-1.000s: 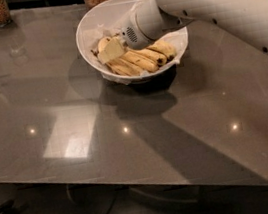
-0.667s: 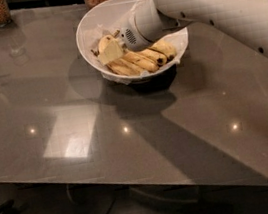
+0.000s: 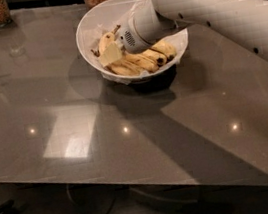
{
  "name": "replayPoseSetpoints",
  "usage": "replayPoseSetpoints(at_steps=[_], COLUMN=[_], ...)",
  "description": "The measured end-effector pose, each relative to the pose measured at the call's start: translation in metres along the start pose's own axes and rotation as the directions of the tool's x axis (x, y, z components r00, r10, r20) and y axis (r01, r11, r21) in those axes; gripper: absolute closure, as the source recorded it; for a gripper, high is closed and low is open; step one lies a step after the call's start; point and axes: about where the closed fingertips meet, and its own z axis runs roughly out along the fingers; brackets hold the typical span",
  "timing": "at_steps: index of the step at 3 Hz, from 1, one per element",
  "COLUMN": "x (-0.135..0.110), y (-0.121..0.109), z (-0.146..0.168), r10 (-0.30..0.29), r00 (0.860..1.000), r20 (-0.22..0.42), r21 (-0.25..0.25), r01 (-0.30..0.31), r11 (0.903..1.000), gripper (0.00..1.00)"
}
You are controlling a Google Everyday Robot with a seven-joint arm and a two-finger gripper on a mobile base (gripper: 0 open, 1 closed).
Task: Pick banana from white bowl
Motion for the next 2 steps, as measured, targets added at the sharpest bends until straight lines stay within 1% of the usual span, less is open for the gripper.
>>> replayPoseSetpoints(at_steps=[1,2], x=[-0.003,-0.012], y=[0.003,0.006], z=[-0.004,-0.018], r10=[-0.014,-0.05], r00=[1.0,0.999], r20=[0.002,0.002], r21=[0.0,0.022], r01=[0.014,0.05], r11=[0.9999,0.9985], gripper=[0.91,1.0])
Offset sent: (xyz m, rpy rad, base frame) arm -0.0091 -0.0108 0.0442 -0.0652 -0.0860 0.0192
